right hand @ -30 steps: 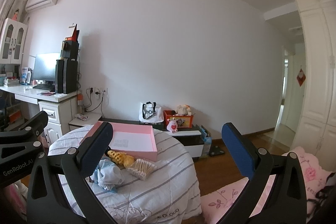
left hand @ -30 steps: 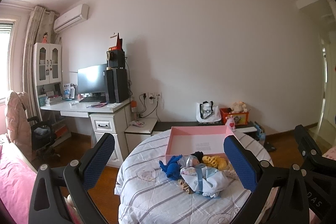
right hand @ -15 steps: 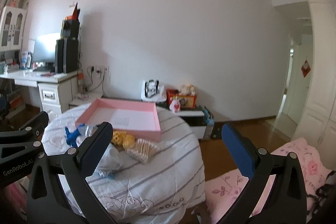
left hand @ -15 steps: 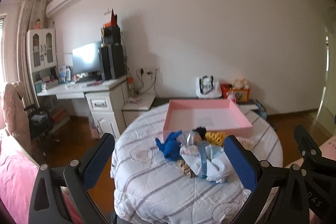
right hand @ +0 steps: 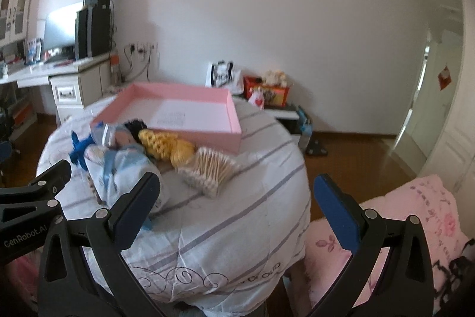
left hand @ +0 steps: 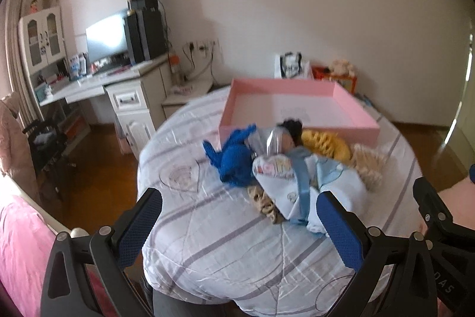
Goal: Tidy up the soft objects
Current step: 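Lower right gripper onto the blue-blanket doll and grasp it while left gripper approaches the blue knitted plush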
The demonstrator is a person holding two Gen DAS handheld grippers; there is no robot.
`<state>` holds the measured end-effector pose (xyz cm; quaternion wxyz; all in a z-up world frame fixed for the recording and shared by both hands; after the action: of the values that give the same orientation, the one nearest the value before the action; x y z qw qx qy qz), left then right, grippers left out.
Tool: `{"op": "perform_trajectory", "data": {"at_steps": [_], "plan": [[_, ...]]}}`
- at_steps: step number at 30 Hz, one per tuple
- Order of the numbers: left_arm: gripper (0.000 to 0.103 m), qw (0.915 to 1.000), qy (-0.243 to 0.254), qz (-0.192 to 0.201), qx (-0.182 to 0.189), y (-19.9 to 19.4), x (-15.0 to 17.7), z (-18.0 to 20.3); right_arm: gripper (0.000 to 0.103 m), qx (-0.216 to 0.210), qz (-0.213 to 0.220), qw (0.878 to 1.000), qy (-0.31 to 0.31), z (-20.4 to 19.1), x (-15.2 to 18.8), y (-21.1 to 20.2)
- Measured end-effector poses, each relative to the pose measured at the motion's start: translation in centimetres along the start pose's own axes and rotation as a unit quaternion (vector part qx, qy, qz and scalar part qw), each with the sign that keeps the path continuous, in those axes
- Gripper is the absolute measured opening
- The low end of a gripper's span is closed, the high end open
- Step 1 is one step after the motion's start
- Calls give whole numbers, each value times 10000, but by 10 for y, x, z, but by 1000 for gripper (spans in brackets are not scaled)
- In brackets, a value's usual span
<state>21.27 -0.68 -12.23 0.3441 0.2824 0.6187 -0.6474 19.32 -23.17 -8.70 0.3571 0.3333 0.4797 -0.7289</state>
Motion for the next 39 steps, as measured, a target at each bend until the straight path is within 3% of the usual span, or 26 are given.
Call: {"op": "perform_trajectory", "data": {"at_steps": [7, 18, 30, 39], "plan": [[103, 9994, 32, -354, 56, 41, -2, 2, 103, -46, -305, 9995, -43, -5, 11, 18], [103, 9991, -150, -363, 145, 47, -9, -20, 103, -170, -312, 9993, -144, -21, -2, 20], [103, 9969, -570, -474, -255, 57, -4, -81, 103, -835, -451, 9942, -497, -84, -16, 37], [103, 9944, -768, -700, -217, 75, -8, -99, 103, -1089, -822, 9884, -664, -117, -12, 65]]}}
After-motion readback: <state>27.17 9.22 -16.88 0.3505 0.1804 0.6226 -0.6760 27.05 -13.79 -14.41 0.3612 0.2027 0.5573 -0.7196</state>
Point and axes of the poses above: each gripper's, at about its wrist camera, not at the fingertips, and y roughly the way its jaws point, z to its right, x to its underside, the point moved 7 cm from there along y, roughly the way its jaws point, and after that the axes turned 9 degrees about -y, right-handed, at the moved point
